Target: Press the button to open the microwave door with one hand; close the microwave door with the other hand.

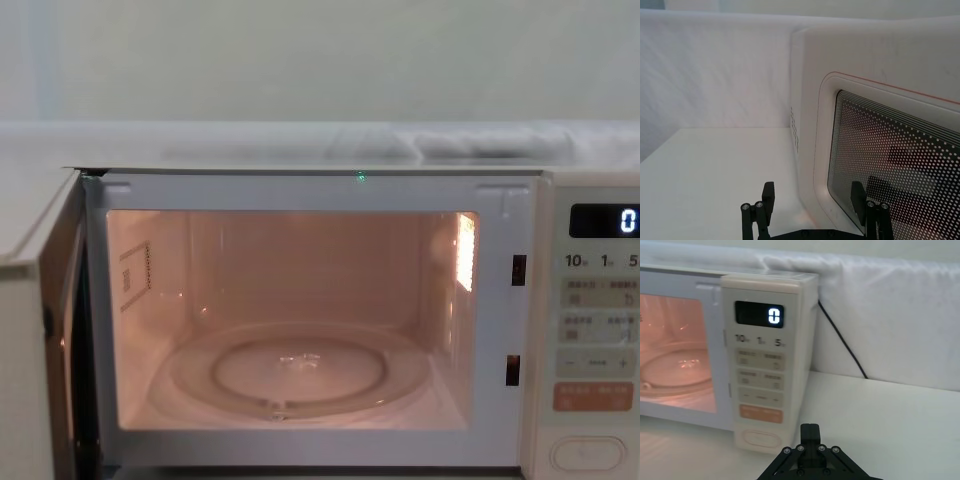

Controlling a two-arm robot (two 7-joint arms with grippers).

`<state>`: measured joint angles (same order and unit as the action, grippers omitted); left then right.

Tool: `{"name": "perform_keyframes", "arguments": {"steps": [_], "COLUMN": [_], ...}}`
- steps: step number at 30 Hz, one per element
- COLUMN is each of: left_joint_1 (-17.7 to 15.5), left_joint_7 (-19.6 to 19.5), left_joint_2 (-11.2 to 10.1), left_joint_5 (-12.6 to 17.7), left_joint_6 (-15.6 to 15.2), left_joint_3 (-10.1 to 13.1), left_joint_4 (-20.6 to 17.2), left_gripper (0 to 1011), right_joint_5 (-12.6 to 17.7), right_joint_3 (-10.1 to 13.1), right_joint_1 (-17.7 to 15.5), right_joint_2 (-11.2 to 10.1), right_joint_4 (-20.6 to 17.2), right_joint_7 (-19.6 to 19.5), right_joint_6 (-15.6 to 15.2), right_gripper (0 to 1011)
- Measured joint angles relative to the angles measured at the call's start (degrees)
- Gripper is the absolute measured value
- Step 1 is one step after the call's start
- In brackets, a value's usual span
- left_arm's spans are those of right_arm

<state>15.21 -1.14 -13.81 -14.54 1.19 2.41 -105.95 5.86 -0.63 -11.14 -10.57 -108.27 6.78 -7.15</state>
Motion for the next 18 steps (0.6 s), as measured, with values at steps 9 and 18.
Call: {"name": "perform_keyframes", "arguments": {"steps": [9,18], "left_joint_1": [0.0,0.0], "left_joint_7": [0.0,0.0], "left_joint_2": [0.0,0.0], "left_joint_5": [0.0,0.0], "left_joint_6": [0.0,0.0], "left_joint_3": [0.0,0.0], "left_joint_4": [0.0,0.0], "left_gripper": [1001,1001], "right_joint_5": [3.29,3.44], "right_joint_3": [3.33,3.25], "right_joint_1": [-0.76,-0.72], "right_joint_2": [-1.04,-1.04], "right_joint_4": [-0.25,-0.19], "right_joint_7": [1.77,1.91], "right_joint_6": [-0.13,-0.14], "right_gripper": [0,0]}}
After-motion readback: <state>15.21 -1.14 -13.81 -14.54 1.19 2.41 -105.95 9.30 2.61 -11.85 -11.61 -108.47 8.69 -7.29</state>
